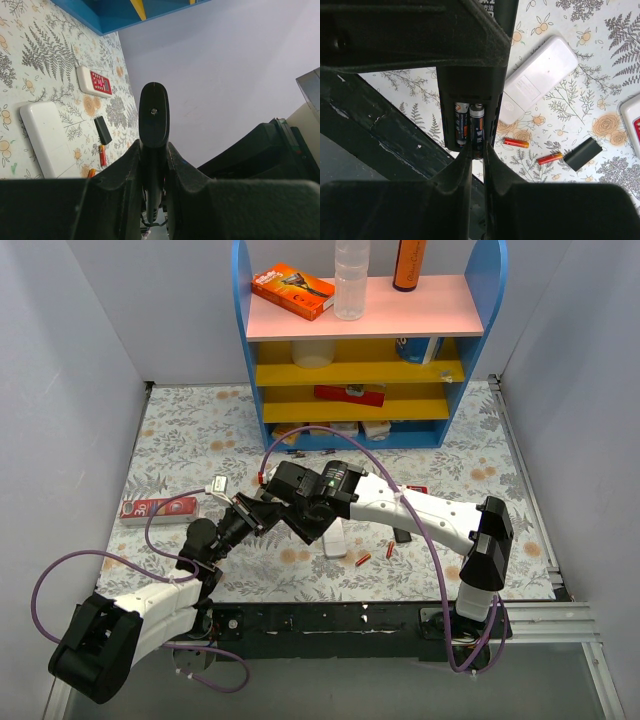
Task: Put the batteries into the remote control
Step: Load the battery into the remote control.
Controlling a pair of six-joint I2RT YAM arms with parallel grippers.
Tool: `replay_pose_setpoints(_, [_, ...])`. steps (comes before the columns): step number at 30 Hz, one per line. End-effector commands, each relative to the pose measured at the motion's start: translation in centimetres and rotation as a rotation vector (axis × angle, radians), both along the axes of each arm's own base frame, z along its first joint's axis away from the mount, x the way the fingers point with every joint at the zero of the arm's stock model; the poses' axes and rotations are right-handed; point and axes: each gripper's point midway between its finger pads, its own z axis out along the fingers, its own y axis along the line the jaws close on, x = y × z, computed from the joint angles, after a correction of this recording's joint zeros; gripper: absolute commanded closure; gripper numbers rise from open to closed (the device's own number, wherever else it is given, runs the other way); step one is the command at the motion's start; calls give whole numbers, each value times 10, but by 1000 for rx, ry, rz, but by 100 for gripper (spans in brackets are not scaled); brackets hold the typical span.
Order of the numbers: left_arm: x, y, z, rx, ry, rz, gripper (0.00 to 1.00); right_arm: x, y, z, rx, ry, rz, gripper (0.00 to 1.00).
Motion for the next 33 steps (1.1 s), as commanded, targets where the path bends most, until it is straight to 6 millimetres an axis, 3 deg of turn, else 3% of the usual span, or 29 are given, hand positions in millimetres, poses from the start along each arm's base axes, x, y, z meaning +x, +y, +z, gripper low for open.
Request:
replay_pose_setpoints(1, [-3, 1, 13, -43, -42, 3, 100, 5, -1, 7, -4, -14, -32, 82])
replay_pose_setpoints(16, [-6, 1, 14, -62, -29, -7, 100, 9, 7, 22, 57, -42, -42, 68])
replay_pose_setpoints(23, [-9, -1, 15, -91, 5, -24, 100, 12, 10, 27, 77, -61, -34, 67])
replay_pose_setpoints(26, [-9, -1, 12, -101, 30, -31, 100, 12, 15, 38, 119, -75, -9, 65])
replay_pose_setpoints(33, [-11, -4, 9, -121, 85, -56, 100, 10, 29, 71, 244, -113, 104, 51])
